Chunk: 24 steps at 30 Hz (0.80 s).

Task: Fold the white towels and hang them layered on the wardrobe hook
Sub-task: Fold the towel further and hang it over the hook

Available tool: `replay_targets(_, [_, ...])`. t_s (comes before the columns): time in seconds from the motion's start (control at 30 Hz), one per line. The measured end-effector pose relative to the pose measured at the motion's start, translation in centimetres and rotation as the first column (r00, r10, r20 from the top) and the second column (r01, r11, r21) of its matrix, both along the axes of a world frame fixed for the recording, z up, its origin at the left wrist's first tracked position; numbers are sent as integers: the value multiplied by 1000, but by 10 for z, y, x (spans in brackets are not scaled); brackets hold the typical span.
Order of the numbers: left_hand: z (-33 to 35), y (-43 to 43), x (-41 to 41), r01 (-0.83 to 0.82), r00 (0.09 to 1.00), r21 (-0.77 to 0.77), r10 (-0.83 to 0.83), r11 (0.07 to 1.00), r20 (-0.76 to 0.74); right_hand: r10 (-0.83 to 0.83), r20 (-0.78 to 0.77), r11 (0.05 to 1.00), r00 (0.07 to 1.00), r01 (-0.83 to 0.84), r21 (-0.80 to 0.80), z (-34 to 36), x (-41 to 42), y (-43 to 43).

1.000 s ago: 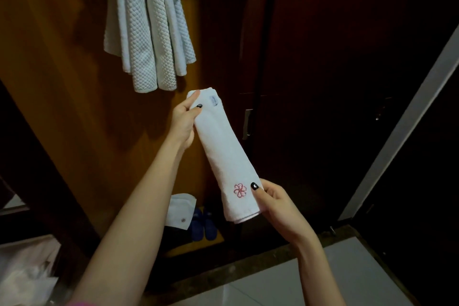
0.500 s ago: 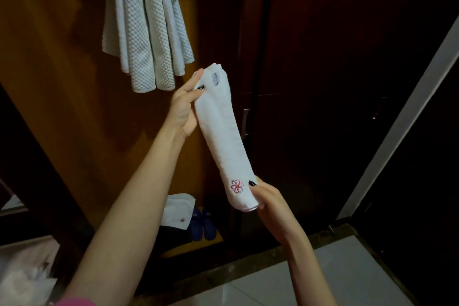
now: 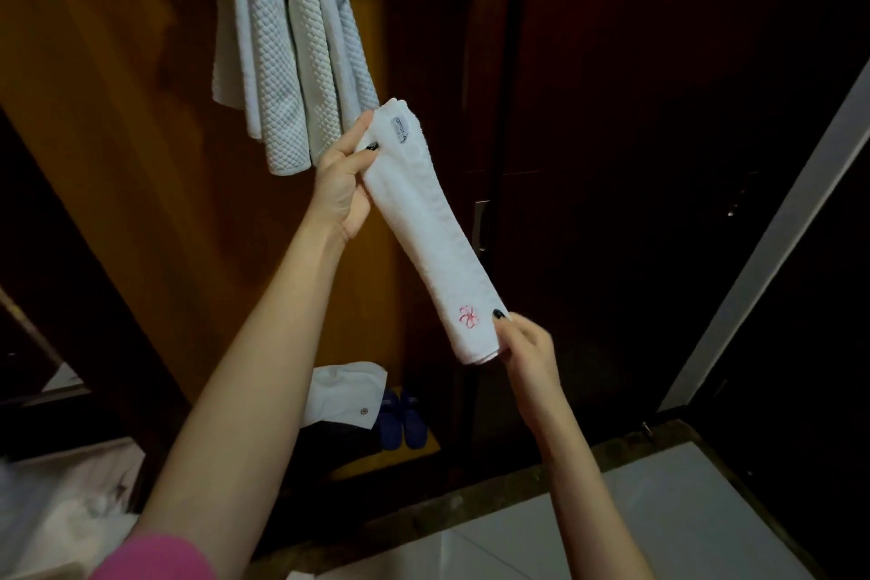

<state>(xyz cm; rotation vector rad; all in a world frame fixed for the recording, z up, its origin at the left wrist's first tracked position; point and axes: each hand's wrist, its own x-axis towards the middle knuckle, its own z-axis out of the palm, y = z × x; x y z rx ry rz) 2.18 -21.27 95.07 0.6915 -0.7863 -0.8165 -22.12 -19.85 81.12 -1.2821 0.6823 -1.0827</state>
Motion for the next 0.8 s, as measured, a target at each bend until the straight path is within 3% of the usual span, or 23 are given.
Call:
replay_targets(0.13, [-15, -4, 2, -193, 981, 67, 193, 979, 9, -260, -74, 957, 963, 247, -150, -3, 1, -1])
replay_targets(0.37, [-49, -9, 4, -353, 935, 182, 338, 918, 108, -406, -117, 908, 906, 385, -167, -15, -2, -4])
replay_targets(0.53, [-63, -9, 9, -429, 879, 251, 338, 868, 336, -357, -61, 905, 932, 329, -269, -7, -8, -12])
replay_targets(0.67, [-68, -9, 12, -511, 799, 242, 352, 825, 488, -270, -104, 945, 957, 243, -218, -3, -11, -16])
replay_targets(0.8, [-76, -4, 10, -375, 915, 245, 314, 894, 253, -249, -211, 938, 945, 182, -295, -3, -13, -17])
